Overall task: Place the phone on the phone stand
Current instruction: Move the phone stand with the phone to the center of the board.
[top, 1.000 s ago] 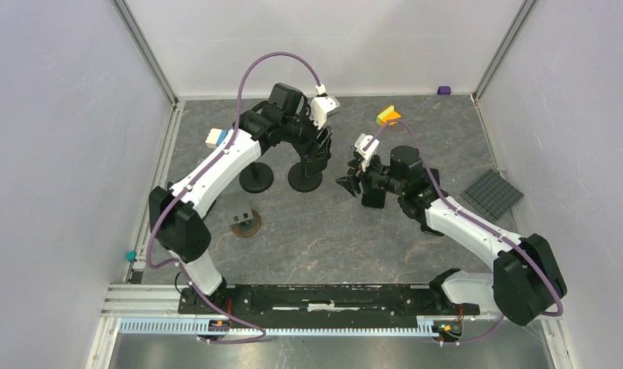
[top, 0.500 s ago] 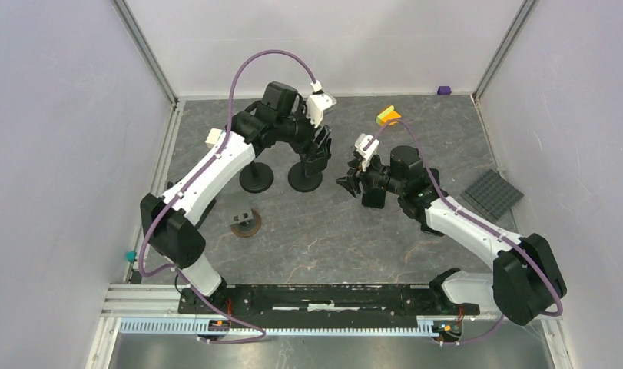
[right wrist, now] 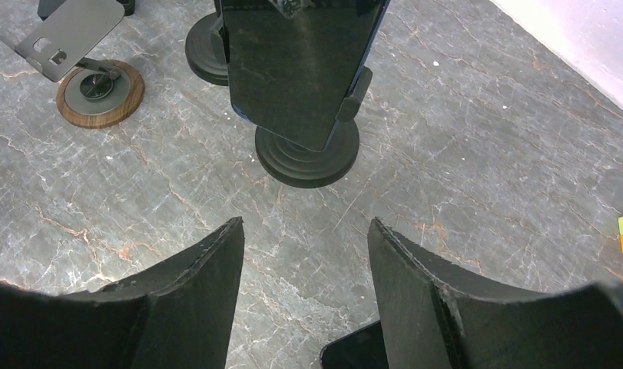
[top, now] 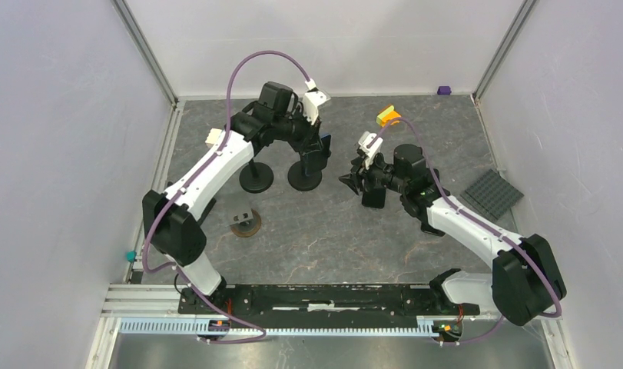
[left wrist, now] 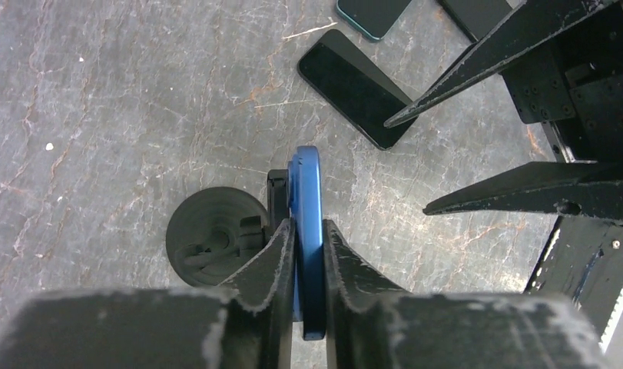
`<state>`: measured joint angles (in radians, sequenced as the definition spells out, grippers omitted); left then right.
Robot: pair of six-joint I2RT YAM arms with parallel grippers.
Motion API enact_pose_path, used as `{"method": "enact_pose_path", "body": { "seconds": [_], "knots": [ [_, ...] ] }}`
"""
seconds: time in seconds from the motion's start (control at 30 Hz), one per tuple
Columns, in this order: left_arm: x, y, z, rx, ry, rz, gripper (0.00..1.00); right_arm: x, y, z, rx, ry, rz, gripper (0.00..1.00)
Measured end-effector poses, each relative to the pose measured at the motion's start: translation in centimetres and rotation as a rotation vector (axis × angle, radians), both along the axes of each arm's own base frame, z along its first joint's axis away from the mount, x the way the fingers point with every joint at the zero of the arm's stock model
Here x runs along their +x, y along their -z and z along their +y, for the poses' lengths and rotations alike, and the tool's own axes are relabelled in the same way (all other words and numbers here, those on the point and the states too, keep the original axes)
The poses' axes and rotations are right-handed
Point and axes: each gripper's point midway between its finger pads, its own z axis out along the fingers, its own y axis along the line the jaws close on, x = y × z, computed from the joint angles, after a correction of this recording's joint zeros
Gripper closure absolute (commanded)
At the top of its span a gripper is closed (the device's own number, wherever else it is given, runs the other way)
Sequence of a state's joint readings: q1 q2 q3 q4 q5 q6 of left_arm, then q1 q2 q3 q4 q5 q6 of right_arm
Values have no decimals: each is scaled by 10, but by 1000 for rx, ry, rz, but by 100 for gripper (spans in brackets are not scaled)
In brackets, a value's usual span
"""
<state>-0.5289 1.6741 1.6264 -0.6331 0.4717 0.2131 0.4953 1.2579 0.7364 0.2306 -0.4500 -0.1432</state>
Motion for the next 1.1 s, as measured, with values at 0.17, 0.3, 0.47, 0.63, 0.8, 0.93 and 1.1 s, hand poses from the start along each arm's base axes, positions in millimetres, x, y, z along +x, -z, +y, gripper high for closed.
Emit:
{"method": "enact_pose_path", "body": {
  "seconds": [0.17, 0.3, 0.47, 0.63, 0.8, 0.93, 1.1],
  "knots": [
    [5, -2, 2, -38, 14, 11, 98, 2, 0, -4, 4, 3, 3, 36],
    [6, -3, 2, -65, 39, 18, 98, 3, 0, -6, 9, 7, 9, 36],
    [10, -3, 3, -86, 85, 10, 98, 4, 3, -10, 9, 11, 17, 36],
    [16, -4, 2, -101, 139, -15, 98, 3, 6, -12, 9, 10, 25, 36],
    [31, -5, -5, -122, 180, -21, 98, 5, 6, -14, 10, 15, 25, 36],
    [43, -5, -9, -140, 193, -21, 98, 5, 7, -15, 10, 17, 27, 36],
    [55, -8, -11, -166, 215, -23, 98, 6, 9, -18, 7, 25, 33, 36]
  ]
}}
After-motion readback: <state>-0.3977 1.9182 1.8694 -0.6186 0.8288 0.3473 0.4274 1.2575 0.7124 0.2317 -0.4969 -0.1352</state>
